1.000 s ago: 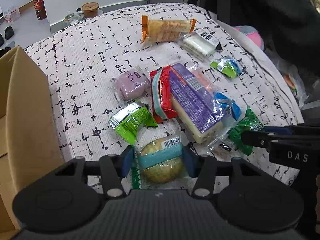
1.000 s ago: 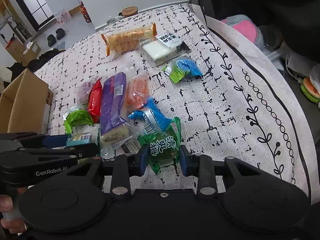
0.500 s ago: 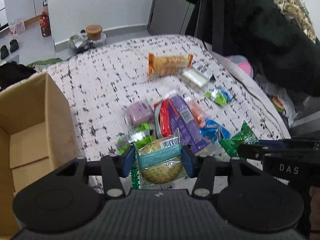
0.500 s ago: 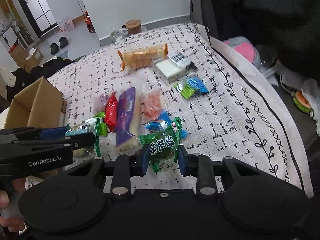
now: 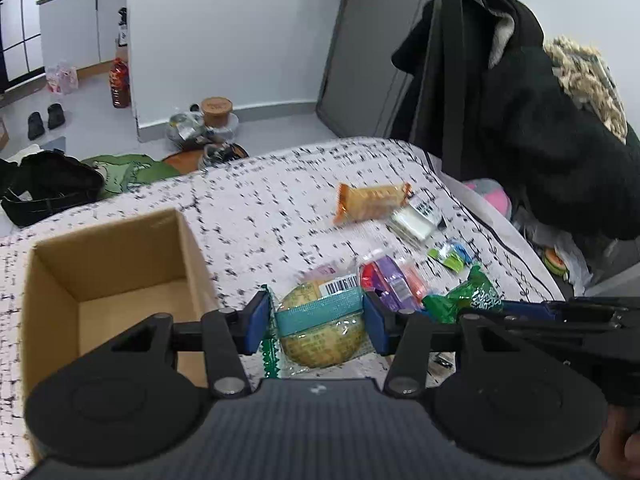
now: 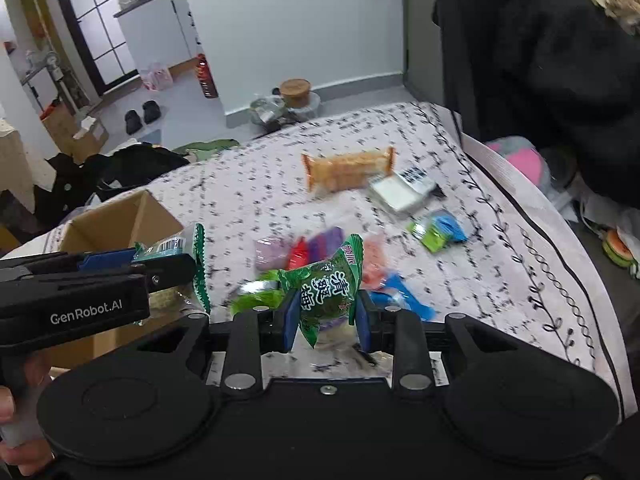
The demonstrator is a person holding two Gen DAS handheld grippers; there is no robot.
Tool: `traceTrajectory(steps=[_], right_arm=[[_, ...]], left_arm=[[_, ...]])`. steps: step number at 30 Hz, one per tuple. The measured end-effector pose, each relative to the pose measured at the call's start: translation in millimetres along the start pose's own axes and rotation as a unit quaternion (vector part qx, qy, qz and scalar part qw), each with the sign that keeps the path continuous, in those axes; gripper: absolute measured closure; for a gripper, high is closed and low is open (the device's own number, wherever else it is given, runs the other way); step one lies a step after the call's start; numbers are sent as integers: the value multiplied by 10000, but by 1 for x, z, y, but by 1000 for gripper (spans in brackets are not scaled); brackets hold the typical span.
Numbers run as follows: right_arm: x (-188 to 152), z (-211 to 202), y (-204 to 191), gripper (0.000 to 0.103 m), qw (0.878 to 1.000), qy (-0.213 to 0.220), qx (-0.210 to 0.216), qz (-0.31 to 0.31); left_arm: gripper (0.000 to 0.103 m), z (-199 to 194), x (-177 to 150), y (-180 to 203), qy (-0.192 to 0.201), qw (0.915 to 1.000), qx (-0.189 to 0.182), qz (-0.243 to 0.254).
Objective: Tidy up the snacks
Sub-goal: 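Grasp the biscuit pack with the left tool while the right tool grasps the green pack, then carry both packs over the cardboard box and open both tools to drop them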
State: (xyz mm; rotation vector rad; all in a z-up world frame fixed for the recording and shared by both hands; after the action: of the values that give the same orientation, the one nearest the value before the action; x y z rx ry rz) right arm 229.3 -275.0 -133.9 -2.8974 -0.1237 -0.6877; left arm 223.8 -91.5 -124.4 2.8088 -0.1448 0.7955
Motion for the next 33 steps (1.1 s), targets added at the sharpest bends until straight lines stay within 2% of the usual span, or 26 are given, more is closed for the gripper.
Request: traceTrajectory(steps=[15,33], right_arm=[[9,-4,-63,75,9980,328,467,-291],[28,16,-129,75,9920,338,942,-768]], left_arm=[[53,-37,-1,-71,306,9972,484,-483],[53,-45,-12,-143,350,9890,1000,-1034]])
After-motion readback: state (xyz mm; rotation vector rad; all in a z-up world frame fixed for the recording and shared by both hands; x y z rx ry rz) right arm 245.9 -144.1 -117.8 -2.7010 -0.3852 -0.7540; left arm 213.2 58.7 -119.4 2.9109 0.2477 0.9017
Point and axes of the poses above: each gripper's, at about its wrist camera, not at the fingertips, and z roughly the way its jaws point, y to its right, x to its top, the point moved 3 cm from there along z, roughly the way its jaws point, and after that the axes turned 9 degrees about -y, right-handed, at the moved point
